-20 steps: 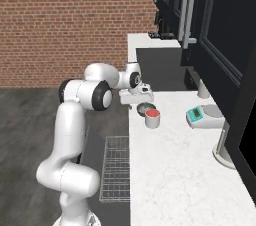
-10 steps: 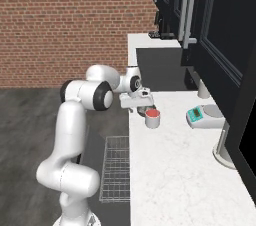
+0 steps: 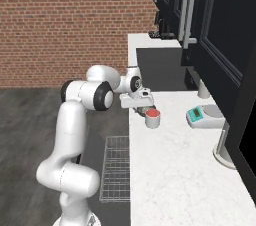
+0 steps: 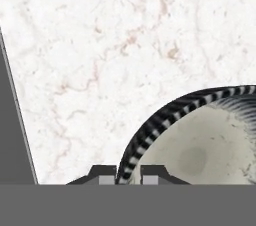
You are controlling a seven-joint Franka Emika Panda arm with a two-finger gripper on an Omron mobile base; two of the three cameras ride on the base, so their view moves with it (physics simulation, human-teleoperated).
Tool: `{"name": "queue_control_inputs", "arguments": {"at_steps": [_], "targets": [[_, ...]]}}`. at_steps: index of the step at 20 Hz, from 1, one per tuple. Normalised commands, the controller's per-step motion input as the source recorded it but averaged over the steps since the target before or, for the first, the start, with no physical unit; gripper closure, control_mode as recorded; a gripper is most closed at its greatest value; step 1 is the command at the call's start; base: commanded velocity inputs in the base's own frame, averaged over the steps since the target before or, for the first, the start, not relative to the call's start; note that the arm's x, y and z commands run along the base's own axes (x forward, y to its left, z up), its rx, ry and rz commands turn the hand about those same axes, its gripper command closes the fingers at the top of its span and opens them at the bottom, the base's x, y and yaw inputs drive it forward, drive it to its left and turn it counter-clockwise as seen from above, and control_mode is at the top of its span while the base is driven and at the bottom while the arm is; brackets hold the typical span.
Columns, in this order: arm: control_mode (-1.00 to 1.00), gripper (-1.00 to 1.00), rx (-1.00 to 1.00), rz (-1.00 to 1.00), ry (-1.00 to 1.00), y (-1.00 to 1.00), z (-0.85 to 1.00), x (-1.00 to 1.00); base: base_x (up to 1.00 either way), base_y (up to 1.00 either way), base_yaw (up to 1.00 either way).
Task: Pick up the cup and bowl from the counter, place them in the dishwasher, and close the dishwasher door.
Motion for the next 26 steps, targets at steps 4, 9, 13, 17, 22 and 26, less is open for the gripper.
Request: {"name": "queue_control_inputs", "arguments": {"at_steps": [4,9,13,17,22,26], "targets": [[-1.00,1.00,0.00,0.00,0.00,0.00,0.00,0.00,0.00,0.00,0.00],[-1.00,1.00,0.01,0.00,-0.03,0.00,0.00,-0.07,0.00,0.00,0.00],[-1.00,1.00,0.03,0.01,-0.16,0.34,0.00,-0.58,0.00,0.00,0.00],[-1.00,1.00,0.08,0.04,-0.11,0.57,0.00,-0.68,0.00,0.00,0.00],[-1.00,1.00,0.07,0.10,-0.11,0.77,0.00,-0.51,0.00,0.00,0.00],[-1.00,1.00,0.08,0.17,-0.09,0.72,0.02,-0.22,0.00,0.00,0.00]]}}
